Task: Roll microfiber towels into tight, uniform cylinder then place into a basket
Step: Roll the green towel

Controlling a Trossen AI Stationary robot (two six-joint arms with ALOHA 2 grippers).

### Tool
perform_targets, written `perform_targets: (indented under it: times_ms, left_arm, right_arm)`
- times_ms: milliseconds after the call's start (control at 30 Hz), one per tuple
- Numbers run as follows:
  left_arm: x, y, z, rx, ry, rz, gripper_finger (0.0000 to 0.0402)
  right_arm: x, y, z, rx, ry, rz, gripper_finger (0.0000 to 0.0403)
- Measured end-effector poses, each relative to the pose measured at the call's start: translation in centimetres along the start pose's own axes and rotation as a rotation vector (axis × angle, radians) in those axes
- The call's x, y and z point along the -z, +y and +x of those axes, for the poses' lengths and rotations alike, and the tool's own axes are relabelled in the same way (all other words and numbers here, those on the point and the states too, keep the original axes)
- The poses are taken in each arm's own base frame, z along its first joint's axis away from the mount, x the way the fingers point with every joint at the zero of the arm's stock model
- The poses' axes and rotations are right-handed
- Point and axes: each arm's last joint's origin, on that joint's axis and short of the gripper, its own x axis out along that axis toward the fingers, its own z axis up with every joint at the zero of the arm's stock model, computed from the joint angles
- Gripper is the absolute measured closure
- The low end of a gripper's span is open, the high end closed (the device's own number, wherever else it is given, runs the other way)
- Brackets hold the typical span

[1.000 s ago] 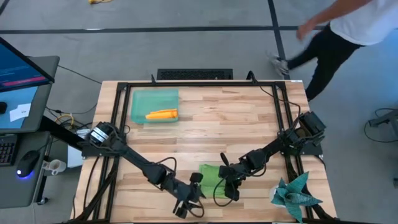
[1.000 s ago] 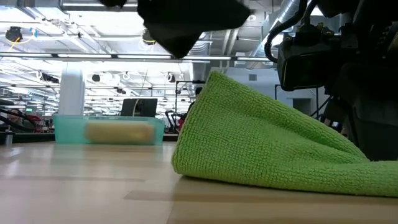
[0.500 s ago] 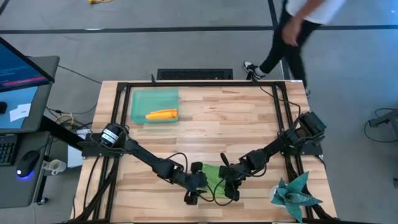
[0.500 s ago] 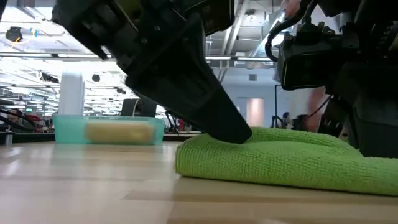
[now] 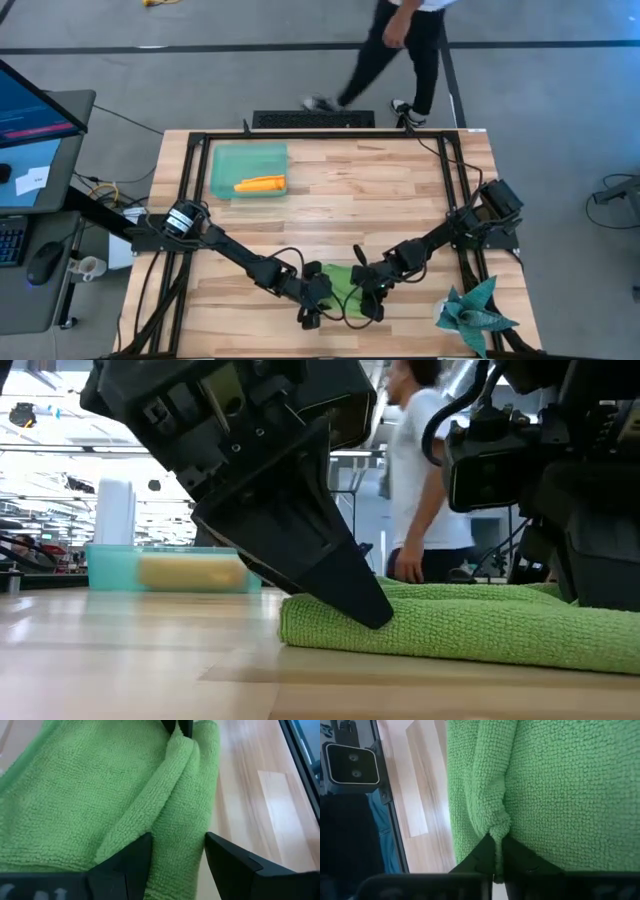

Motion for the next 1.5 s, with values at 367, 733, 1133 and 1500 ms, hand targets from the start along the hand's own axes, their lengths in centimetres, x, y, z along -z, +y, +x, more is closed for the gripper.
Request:
perform_targets:
  times_ms: [367,733,1133,1500]
  left_arm:
    - [0.1,0.1,0.0,-0.004,0.010,-0.215,0.0221]
    - [0.1,0.2,0.0,-0.048,-0.023,-0.499,0.0221]
    - [0.0,1.1,0.1,-0.215,-0.161,-0.538,0.0221]
    - [-0.1,1.4,0.2,-0.210,-0.138,-0.481,0.0221]
  right_arm:
    - [-0.6,-0.3,-0.6,-0.055,0.050,0.037,0.0274]
    - [0.9,1.2,-6.8,0.122,-0.047,-0.220,0.0274]
    - [6.3,6.6,-5.9,0.337,-0.320,-0.847,0.0275]
    - [4.9,4.2,-1.7,0.536,-0.287,-0.951,0.0232]
